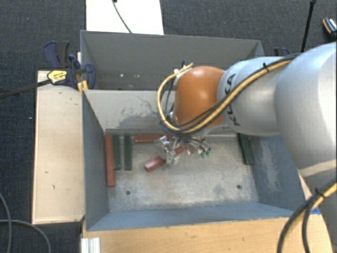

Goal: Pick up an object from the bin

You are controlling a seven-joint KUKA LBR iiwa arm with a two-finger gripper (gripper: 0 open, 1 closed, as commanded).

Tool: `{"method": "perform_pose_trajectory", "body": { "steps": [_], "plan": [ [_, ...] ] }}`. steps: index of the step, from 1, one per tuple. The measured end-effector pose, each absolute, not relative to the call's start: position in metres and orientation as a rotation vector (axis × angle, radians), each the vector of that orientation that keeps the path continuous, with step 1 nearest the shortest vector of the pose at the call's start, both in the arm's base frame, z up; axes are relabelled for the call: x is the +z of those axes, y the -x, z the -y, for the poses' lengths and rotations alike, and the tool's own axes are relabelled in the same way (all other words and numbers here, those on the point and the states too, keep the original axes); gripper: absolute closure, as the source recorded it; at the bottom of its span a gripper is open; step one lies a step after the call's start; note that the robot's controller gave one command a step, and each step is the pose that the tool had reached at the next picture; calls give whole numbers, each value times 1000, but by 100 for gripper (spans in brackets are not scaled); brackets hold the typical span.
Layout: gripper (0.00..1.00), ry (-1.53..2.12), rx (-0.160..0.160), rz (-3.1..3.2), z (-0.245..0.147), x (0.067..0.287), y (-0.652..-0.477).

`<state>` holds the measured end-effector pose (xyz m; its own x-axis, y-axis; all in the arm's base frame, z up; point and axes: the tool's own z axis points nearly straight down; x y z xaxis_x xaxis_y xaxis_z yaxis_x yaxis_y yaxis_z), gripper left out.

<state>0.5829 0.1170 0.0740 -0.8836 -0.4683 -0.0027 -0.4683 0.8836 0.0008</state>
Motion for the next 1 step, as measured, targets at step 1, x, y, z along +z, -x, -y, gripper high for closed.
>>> {"method": "perform_pose_trajectory", "body": {
  "steps": [1],
  "plan": [
    [100, 795, -1, -3028, -114, 236, -572]
  ]
}}
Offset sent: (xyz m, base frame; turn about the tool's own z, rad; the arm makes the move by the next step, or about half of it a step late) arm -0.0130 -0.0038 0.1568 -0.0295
